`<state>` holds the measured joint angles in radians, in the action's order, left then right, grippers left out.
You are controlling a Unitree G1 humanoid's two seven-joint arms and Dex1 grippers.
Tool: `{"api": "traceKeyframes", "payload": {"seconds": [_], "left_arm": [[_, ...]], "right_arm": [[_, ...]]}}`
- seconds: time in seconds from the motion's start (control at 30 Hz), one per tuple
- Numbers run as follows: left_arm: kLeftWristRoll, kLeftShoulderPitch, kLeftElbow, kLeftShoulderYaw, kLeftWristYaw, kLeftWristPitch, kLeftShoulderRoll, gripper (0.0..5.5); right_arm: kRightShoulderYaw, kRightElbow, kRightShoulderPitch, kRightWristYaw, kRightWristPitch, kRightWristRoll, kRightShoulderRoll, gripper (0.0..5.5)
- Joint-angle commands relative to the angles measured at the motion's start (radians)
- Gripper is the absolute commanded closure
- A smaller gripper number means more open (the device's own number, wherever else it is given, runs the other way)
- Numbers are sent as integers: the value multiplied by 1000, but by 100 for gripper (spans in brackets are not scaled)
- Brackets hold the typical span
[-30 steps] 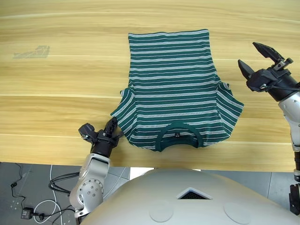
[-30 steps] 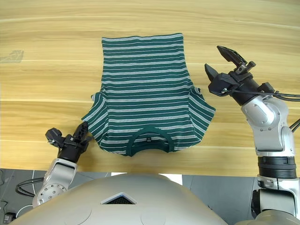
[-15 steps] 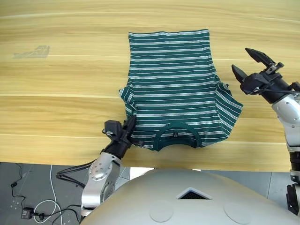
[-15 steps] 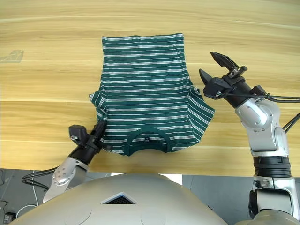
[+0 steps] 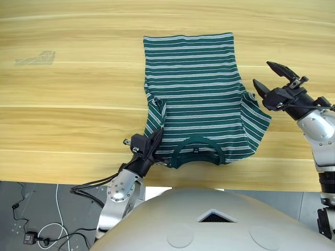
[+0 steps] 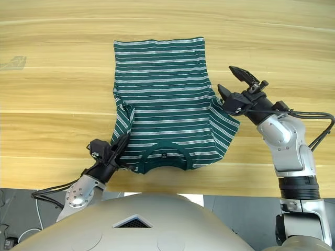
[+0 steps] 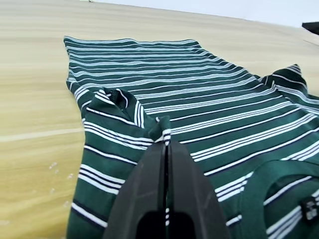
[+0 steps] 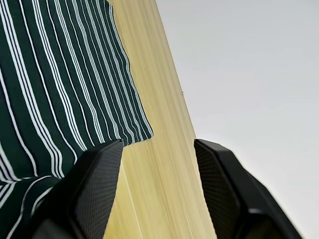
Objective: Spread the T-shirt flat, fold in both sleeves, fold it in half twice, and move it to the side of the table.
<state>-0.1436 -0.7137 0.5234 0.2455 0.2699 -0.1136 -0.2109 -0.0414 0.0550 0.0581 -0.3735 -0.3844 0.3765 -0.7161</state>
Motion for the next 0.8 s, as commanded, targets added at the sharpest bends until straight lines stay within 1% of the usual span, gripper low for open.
{"api": "traceKeyframes", "payload": {"seconds": [0.03,0.07,0.13,0.2,0.27,0.33,0.4,0.43,0.5,0.57,0.67,0.8], "left_arm": [[11,-16,24,51,32,12,-28,505],[-3,-31,53,76,52,26,-36,487],[-18,-55,91,110,79,56,-50,483],[-64,-65,121,102,106,75,-62,483],[-213,-67,184,56,152,85,-71,483],[-371,-65,253,-4,190,86,-88,483],[-488,-48,283,-116,166,90,-87,483],[-523,-13,262,-208,108,86,-74,483],[-504,63,177,-365,-17,73,-57,483],[-477,109,127,-456,-83,59,-61,483],[-463,109,137,-497,-104,36,-64,483],[-417,79,140,-486,-97,32,-44,483]], "right_arm": [[-14,-10,3,-12,6,-15,15,287],[-20,-13,0,-24,9,-33,22,287],[-23,-17,-7,-49,13,-88,37,287],[0,-6,4,-85,36,-211,68,287],[39,22,51,-171,88,-440,96,287],[142,41,96,-262,236,-766,134,287],[249,42,132,-334,415,-1050,143,287],[287,15,145,-368,486,-1132,133,287],[305,-53,163,-430,557,-1162,103,287],[293,-127,176,-488,585,-1118,69,287],[271,-237,179,-518,576,-1008,38,287],[275,-324,197,-587,564,-939,18,287]]}}
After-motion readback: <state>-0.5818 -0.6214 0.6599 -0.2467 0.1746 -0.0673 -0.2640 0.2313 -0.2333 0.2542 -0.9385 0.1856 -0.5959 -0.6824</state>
